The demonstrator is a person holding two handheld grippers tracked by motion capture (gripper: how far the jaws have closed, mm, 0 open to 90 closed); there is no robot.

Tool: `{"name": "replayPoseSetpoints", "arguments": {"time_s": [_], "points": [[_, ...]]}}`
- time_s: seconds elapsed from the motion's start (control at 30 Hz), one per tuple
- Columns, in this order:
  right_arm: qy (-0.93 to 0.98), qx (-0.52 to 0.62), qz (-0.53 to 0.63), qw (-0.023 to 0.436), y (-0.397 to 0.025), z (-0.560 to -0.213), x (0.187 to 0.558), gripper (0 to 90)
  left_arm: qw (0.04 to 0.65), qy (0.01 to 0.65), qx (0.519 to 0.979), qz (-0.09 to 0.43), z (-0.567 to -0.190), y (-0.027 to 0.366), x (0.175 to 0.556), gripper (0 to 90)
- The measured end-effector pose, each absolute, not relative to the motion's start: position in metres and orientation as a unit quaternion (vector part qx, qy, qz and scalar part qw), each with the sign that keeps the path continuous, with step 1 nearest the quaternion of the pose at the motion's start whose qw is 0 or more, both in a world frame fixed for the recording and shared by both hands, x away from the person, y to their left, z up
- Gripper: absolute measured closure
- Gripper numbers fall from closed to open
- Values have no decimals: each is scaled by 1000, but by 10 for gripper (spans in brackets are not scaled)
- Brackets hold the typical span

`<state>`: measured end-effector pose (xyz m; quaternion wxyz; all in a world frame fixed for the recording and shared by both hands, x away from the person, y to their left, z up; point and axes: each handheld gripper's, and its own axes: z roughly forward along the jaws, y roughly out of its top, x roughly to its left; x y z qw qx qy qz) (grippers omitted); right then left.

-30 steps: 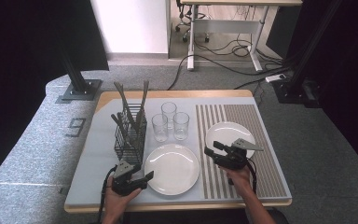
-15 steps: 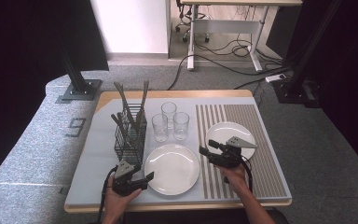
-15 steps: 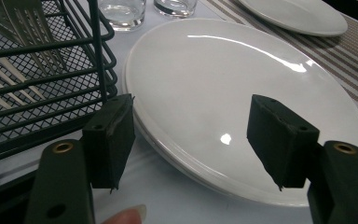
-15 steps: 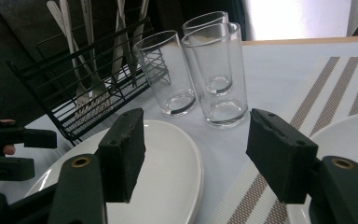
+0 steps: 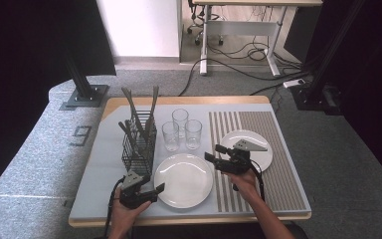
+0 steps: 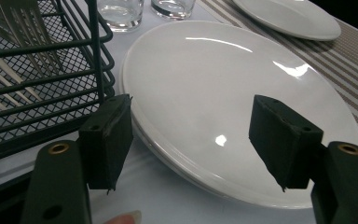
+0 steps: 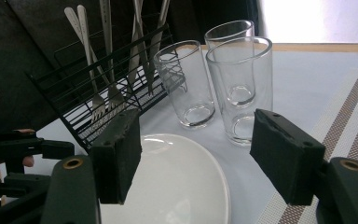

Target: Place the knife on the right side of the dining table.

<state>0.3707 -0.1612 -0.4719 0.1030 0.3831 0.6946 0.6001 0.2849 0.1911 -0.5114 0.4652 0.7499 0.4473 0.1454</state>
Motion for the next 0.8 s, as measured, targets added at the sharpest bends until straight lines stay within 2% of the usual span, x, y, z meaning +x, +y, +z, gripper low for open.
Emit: {"name": "replayPoseSetpoints", "arguments": {"time_s": [0.8], "points": [[694,366,611,106,-143,-454,388,315,460,451,750,147,-513,190,286,302]]}}
